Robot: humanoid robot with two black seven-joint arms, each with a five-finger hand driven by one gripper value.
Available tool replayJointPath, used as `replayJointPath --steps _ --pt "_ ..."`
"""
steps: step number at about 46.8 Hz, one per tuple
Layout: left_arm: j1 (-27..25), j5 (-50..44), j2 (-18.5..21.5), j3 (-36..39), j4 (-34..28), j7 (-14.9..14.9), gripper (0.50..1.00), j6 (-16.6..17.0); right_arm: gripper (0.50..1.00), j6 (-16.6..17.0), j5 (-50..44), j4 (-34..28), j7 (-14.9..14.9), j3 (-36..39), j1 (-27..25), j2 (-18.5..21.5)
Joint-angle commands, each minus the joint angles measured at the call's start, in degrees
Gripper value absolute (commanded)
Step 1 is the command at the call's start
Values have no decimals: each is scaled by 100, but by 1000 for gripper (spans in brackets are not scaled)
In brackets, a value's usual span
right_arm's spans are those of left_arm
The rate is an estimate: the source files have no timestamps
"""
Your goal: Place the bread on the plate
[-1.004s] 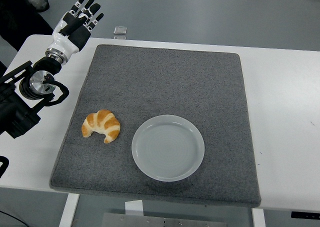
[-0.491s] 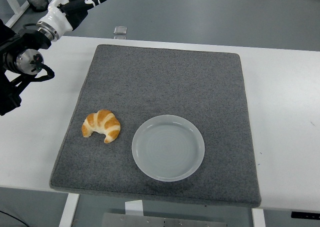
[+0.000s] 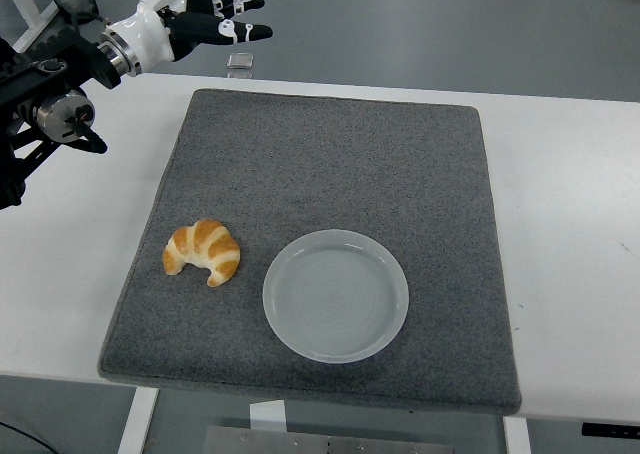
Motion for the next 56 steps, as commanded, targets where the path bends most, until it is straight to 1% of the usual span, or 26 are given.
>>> replayJointPath --steps 1,7,11,14,19,25,28,33,43,46,53,56 --pt "-294 38 215 563 -176 4 1000 3 952 0 0 0 0 0 0 0" --pt "-909 73 531 1626 -492 4 1000 29 952 0 0 0 0 0 0 0" --pt "-1217 99 646 2128 -572 4 1000 38 952 0 0 0 0 0 0 0" --pt "-1392 170 672 2366 -572 4 1000 46 952 0 0 0 0 0 0 0" --pt "-1560 389 821 2603 -703 4 1000 -24 952 0 0 0 0 0 0 0" --pt "-1665 960 1129 2788 -1300 13 1000 -226 952 0 0 0 0 0 0 0" --pt "-1674 1346 1234 2806 -1608 48 1000 -217 952 0 0 0 0 0 0 0" --pt "-1674 1795 1375 2806 -1881 162 1000 -200 952 0 0 0 0 0 0 0" --pt "-1771 1884 1516 2832 -2136 162 1000 -191 952 0 0 0 0 0 0 0" --pt "-1815 1893 1533 2963 -2154 153 1000 -226 952 0 0 0 0 0 -9 0" --pt "-2219 2051 1683 3499 -2382 145 1000 -340 952 0 0 0 0 0 0 0" --pt "-2324 2121 1736 3614 -2452 153 1000 -454 952 0 0 0 0 0 0 0"
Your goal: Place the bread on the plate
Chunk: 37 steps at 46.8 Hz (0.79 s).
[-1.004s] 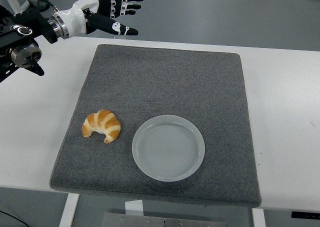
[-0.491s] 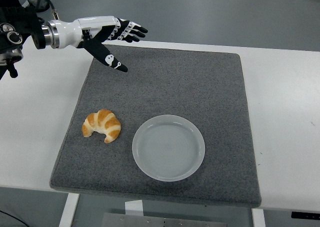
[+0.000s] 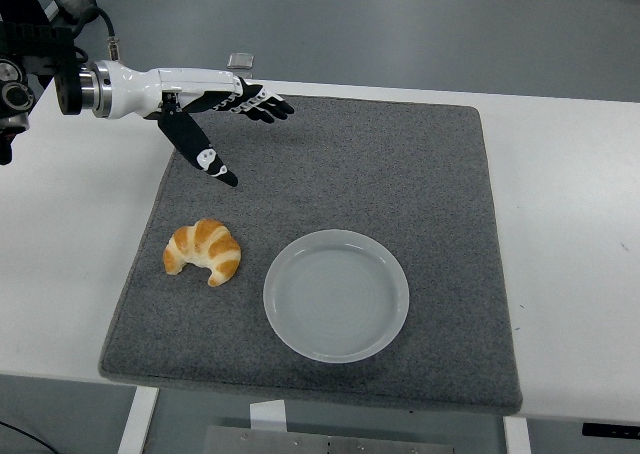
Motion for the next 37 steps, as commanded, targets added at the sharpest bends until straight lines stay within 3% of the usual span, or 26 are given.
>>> replayJointPath --steps 1,12,37 --pt "-144 103 59 136 -83 8 1000 -161 952 0 0 0 0 0 0 0" --pt "-259 1017 279 136 -92 8 1000 -679 952 0 0 0 0 0 0 0" --pt "128 2301 130 145 -312 8 1000 -601 952 0 0 0 0 0 0 0"
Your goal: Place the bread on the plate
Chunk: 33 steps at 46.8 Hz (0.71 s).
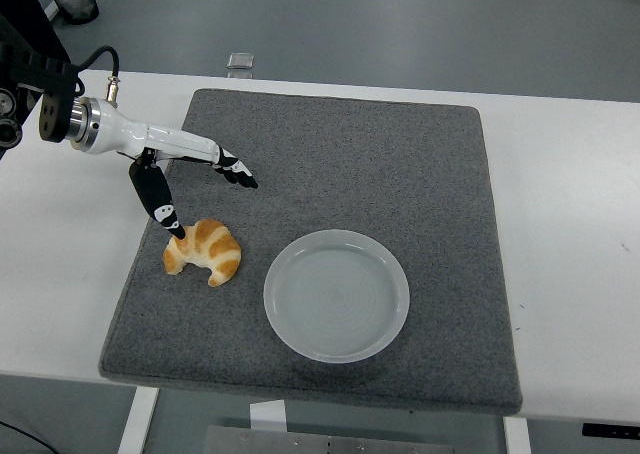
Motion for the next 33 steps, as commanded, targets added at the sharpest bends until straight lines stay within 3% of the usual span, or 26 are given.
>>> replayJointPath --steps 1,15,21,33 --pt "77 113 6 3 -97 -1 1000 4 952 0 0 0 0 0 -1 0" --pt "262 596 -12 30 -141 -1 1000 56 952 0 0 0 0 0 -1 0" --pt "358 720 -108 38 -114 8 1000 355 952 0 0 0 0 0 -1 0" --pt "604 1326 -223 38 -106 -1 981 618 952 0 0 0 0 0 -1 0"
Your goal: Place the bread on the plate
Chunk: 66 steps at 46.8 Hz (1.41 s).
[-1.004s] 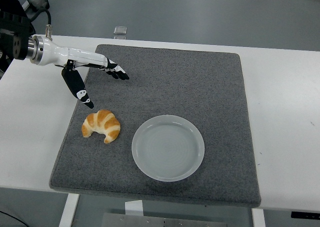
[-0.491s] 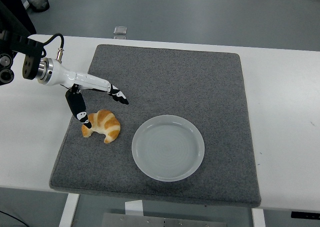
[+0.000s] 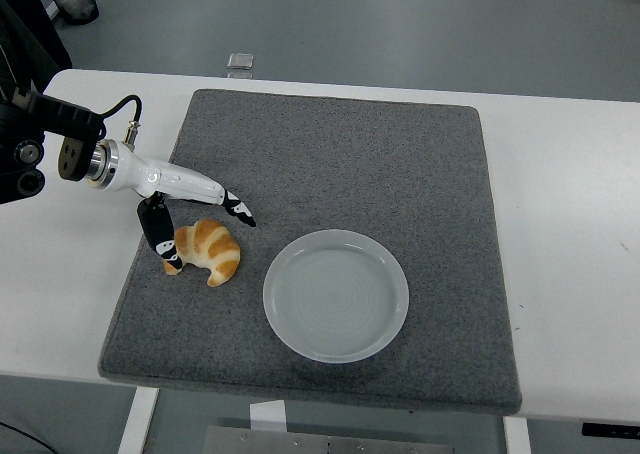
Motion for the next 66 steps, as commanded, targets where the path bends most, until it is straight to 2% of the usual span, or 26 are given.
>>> replayJointPath --steps 1,11,31,42,58,66 --pt "100 286 -28 0 1 -9 977 131 952 0 0 0 -1 0 0 0" --pt "171 541 -64 -9 -16 -26 919 237 952 0 0 0 -1 0 0 0" --pt "180 673 -143 -9 -60 -35 889 246 952 0 0 0 -1 0 0 0" --pt "224 814 -151 -9 -60 -35 831 255 952 0 0 0 -1 0 0 0" --pt "347 1104 -239 0 -51 -35 816 386 952 0 0 0 -1 0 0 0" --pt "364 1183 -239 0 -43 -26 776 457 954 0 0 0 -1 -9 0 0"
